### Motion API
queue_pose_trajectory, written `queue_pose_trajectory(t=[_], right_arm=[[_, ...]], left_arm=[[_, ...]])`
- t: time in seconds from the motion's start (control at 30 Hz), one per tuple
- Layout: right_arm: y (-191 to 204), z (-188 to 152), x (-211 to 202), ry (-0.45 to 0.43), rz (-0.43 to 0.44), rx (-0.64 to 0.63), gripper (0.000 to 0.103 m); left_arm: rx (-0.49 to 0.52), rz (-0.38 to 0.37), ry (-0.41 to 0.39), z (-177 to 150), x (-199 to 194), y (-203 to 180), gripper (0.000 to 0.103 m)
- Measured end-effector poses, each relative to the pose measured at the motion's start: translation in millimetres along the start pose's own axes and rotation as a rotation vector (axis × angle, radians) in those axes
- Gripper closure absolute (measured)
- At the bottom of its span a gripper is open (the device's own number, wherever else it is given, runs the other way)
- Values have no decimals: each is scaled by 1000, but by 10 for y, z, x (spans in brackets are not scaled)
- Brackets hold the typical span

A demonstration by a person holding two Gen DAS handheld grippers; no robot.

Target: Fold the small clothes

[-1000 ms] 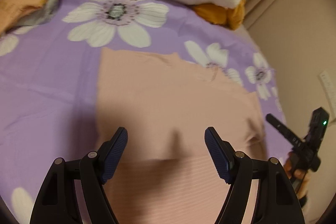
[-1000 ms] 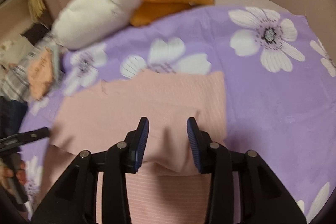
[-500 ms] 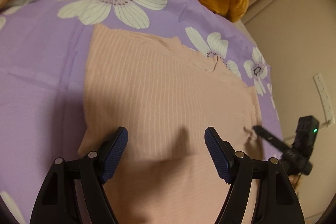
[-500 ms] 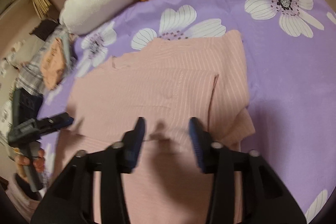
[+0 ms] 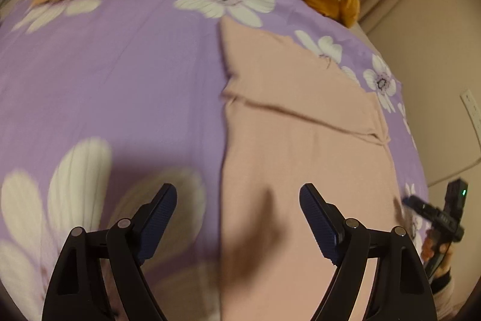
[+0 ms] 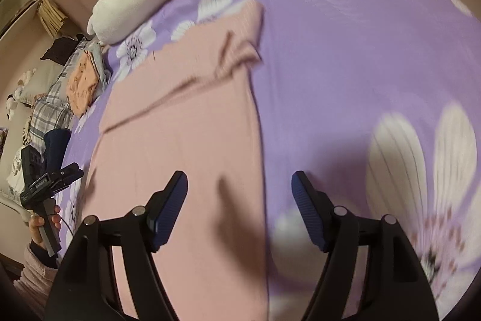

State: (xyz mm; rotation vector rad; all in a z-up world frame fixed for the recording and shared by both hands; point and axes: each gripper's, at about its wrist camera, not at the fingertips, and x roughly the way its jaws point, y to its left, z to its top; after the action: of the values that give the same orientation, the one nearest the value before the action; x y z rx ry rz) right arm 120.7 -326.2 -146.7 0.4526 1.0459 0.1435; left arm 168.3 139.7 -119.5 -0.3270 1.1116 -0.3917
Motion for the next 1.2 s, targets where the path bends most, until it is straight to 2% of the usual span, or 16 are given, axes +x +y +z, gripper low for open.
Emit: queue_pose_trajectory(t=[0.2, 0.43, 0.67, 0.83, 0.93, 0.97, 1.0, 1.03, 1.07, 1.1, 1.13, 1.2], right_arm=[[-55, -344, -87, 36, 85, 29, 31], [61, -633, -107, 104, 200, 29, 30], [64, -898, -207, 141, 279, 58, 30], [91, -971, -201, 130, 284, 47, 33], [130, -925, -137, 116, 266, 36, 48], [130, -909, -116, 114, 262, 37, 58], [126, -895, -89, 114, 254, 41, 69], [107, -891, -77, 115, 243, 45, 73], [100, -892, -69, 112, 234, 50, 79], [88, -893, -79, 109, 233, 53, 82], [88, -899, -94, 103, 231, 54, 85], [94, -909, -111, 98, 225, 48, 92]], left_arm=[[7, -69, 47, -382, -59, -46, 20], [-17, -256, 104, -696, -99, -130, 20], [-31, -357, 156, -955, -174, -168, 20], [3, -329, 150, -968, -128, -291, 20], [-7, -317, 137, -914, -87, -323, 21], [-11, -313, 128, -914, -94, -319, 25], [-15, -298, 117, -903, -87, -326, 39], [-24, -273, 116, -895, -60, -321, 55], [-40, -254, 117, -887, -30, -310, 64], [-48, -248, 116, -915, -39, -274, 80], [-57, -236, 118, -930, -33, -250, 87], [-66, -209, 121, -960, -32, -226, 90]])
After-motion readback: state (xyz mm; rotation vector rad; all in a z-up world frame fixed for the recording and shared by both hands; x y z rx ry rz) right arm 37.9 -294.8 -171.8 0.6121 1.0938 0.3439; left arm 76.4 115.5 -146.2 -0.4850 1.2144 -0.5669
